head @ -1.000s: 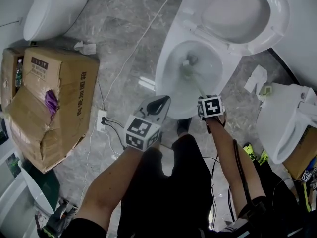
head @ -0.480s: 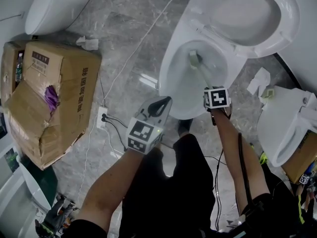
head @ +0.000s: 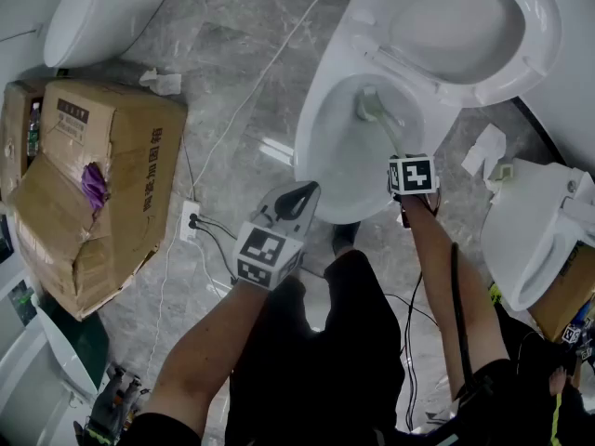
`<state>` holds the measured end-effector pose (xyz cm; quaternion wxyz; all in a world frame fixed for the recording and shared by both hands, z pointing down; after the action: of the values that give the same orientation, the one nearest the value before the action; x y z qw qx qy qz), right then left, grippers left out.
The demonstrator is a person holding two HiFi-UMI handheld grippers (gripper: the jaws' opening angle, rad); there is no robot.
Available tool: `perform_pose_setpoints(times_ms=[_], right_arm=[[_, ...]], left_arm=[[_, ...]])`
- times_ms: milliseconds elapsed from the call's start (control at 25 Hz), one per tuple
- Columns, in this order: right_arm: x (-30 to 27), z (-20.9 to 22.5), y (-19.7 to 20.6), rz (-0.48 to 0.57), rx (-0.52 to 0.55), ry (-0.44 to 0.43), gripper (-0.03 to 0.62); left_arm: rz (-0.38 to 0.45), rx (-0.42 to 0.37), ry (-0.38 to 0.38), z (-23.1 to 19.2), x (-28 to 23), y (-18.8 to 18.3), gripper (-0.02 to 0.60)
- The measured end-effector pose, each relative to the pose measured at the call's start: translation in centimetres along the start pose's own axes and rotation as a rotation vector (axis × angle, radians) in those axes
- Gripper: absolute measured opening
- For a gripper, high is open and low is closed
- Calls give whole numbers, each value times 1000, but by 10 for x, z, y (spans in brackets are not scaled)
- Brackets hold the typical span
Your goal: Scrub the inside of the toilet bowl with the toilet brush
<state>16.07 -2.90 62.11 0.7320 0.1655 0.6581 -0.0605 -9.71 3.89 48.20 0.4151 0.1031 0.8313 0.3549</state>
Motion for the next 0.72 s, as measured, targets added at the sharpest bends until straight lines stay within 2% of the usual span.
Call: perform_pose_setpoints(times_ms=[200,720], right_arm=[[7,8,9,-18,-19,23,61],[14,2,43,-33,-69,21,61]], left_arm=[[1,-81,19,10,3,-7,9],[9,-76,27,22,20,3,9]])
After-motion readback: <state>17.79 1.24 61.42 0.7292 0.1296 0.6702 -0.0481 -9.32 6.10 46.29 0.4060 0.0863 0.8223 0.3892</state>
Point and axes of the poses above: the fingertips, and each gripper's own axes: x backward along the fingers, z to its right, y out of its underside, the point moved 8 cm from there along x, backward along the fingers, and after that the axes turned 3 degrees about x, right-handed, at the moved point
